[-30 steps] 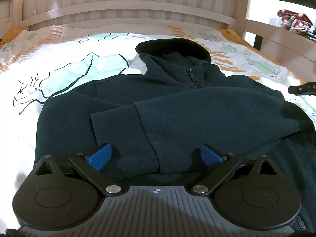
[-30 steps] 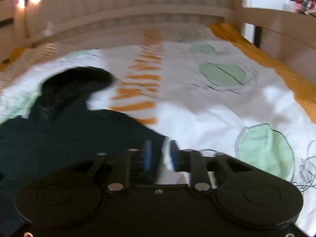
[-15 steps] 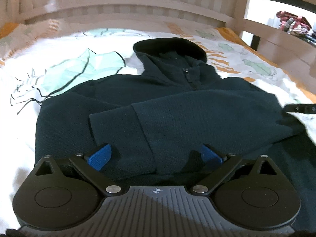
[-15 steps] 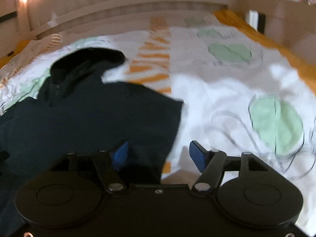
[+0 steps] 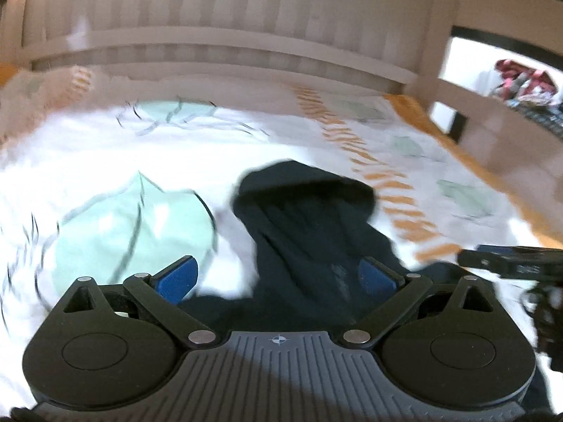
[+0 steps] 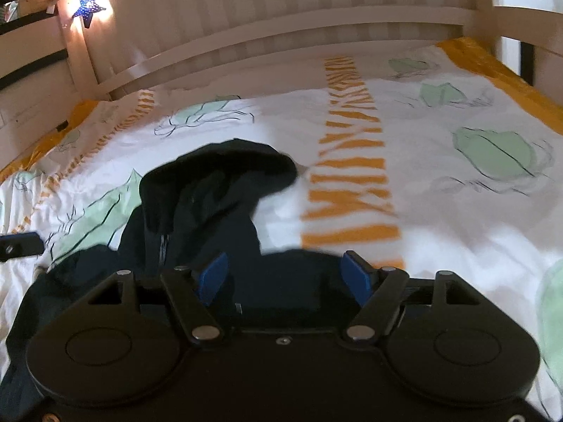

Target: Fold large clothes

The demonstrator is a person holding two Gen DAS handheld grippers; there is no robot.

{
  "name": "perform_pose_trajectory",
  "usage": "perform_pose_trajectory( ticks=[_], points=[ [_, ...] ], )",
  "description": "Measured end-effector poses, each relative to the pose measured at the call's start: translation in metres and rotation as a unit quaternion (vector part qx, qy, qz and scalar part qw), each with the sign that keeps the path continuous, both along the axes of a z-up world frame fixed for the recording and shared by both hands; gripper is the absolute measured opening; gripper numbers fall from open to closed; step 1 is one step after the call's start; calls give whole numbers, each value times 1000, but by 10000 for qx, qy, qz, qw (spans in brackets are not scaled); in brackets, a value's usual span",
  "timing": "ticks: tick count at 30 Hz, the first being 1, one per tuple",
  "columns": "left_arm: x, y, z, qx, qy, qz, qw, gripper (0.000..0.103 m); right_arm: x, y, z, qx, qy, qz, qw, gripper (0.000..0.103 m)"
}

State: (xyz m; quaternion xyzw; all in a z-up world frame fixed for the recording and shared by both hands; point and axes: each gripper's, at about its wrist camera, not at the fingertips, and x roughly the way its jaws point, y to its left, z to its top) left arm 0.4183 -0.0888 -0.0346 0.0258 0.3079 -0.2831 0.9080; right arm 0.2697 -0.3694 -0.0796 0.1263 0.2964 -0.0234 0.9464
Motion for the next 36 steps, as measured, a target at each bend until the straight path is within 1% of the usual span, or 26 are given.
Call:
perform_pose_trajectory(
  ticks=[4,6,9,11,13,16,18,19,20,21,23,25,26,29,32,34,36],
  points=[
    [49,-26,-18,239,86,182,9995,99,40,0,-10,70,61,9,10000,78],
    [65,-34,-27,343,99,288,9989,99,59,-1,-17,126,96,-6,9999,78],
    [82,-49,-38,619,11,358,9974,99,82,-1,-26,137,121,4,9998,78],
    [92,-62,-45,930,-121,231,9953,99,95,1,-30,102,138,61,9998,78],
    [98,-77,-51,1309,-319,87,9908,99,108,4,-34,32,175,112,9998,78],
    [106,-92,-57,1737,-576,-27,9831,99,120,10,-40,22,213,195,9996,78],
    [115,-98,-60,1912,-707,31,9790,99,125,12,-43,18,231,218,9995,78],
    [118,-98,-60,1949,-797,135,9775,99,126,13,-44,23,242,220,9995,78],
    [121,-94,-58,1922,-889,340,9767,99,127,13,-45,25,248,219,9994,78],
    [126,-87,-56,1794,-901,584,9779,99,127,14,-45,21,244,222,9995,78],
    [138,-62,-51,1258,-622,1142,9835,99,127,14,-45,-23,231,239,9994,78],
    [147,-36,-50,796,-261,1462,9857,99,130,15,-44,-90,221,241,9994,79],
    [151,-25,-53,716,-132,1521,9857,99,131,15,-44,-121,215,236,9994,79],
    [151,-7,-65,882,-21,1480,9850,103,136,19,-44,-175,213,204,9994,79],
    [147,-1,-76,876,103,1357,9868,103,140,25,-46,-215,228,226,9993,79],
    [145,-2,-80,877,61,1260,9881,103,143,30,-46,-319,258,301,9987,79],
    [146,-9,-79,974,-56,1098,9892,103,147,34,-44,-499,269,415,9975,79]
  ],
)
